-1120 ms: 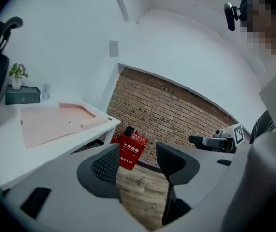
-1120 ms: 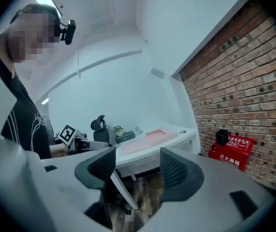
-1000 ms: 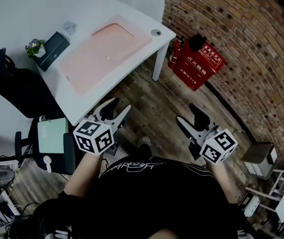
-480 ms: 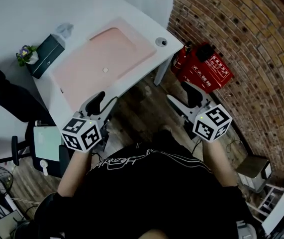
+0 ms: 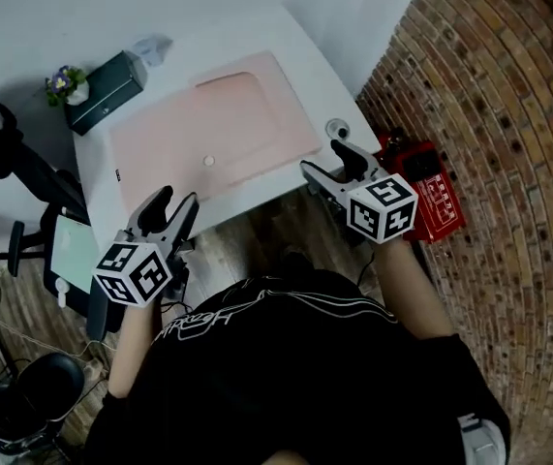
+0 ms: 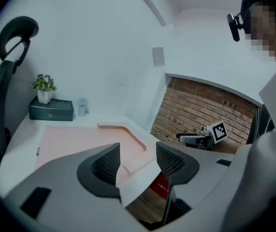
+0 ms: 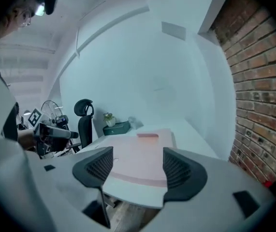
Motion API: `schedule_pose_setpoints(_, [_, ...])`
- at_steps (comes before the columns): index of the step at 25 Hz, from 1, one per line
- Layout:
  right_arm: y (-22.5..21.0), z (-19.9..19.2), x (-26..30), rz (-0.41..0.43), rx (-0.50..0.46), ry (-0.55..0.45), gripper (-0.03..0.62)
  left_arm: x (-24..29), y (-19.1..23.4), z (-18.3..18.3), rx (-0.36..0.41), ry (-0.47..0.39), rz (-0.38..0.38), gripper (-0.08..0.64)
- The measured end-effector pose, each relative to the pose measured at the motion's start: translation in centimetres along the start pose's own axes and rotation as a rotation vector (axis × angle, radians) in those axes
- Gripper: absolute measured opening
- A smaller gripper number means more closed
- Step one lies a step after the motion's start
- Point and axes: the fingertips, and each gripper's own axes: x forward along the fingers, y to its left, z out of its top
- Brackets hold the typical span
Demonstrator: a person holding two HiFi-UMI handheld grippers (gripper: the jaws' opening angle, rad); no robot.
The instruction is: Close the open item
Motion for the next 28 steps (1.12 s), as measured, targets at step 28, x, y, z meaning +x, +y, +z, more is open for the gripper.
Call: schedule_pose_setpoints(28, [-9.3, -5.6, 17.5, -0.042, -0.096, 0.287, 0.296, -2.5, 5.9, -6.9, -0.282, -0.125, 0.481, 0.237])
